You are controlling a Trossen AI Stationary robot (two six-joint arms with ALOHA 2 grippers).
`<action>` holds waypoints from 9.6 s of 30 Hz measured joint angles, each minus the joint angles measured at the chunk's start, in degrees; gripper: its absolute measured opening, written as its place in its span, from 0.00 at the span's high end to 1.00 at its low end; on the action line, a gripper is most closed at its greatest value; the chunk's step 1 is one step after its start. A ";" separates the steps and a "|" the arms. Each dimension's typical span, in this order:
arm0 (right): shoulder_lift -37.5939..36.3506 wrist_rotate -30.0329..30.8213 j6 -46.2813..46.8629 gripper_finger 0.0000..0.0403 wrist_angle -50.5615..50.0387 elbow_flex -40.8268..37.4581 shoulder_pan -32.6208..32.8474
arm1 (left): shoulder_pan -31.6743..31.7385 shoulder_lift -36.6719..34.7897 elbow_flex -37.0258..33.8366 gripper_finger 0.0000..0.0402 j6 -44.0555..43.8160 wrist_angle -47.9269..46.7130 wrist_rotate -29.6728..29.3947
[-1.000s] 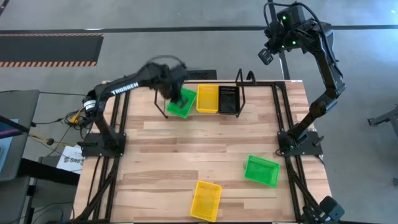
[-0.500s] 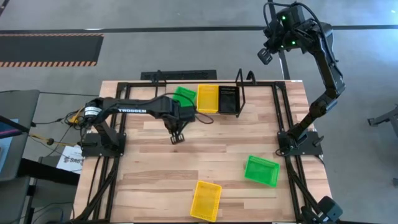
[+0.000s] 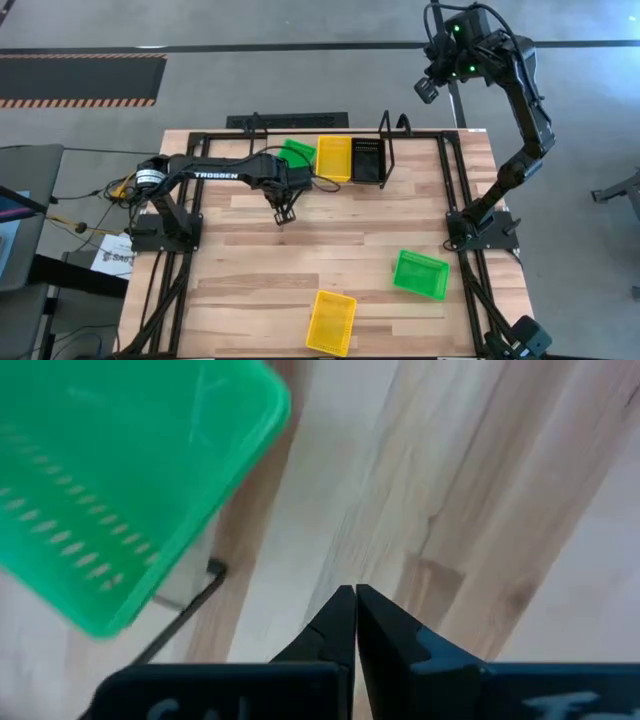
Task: Stack baskets on shelf by color
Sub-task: Stack the bottom green bin on the top of the other green bin on the shelf, then stack the green bin on the top of the other green bins on the shelf
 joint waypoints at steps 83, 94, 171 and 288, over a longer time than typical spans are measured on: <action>-22.55 -3.27 88.11 0.97 3.84 -71.45 79.05 | -11.34 -0.04 30.94 1.00 -17.08 -23.82 -27.84; -9.82 -3.34 81.93 0.78 4.70 -72.14 76.75 | -11.34 -0.04 30.94 1.00 -12.00 -17.73 -24.98; -7.52 -4.61 62.88 0.99 60.89 -85.46 46.16 | -11.32 -0.07 30.94 1.00 -15.91 -16.31 -23.08; -8.74 58.26 14.15 0.99 19.09 -29.20 50.50 | -5.28 -0.13 -6.09 0.55 -14.79 106.27 -1.92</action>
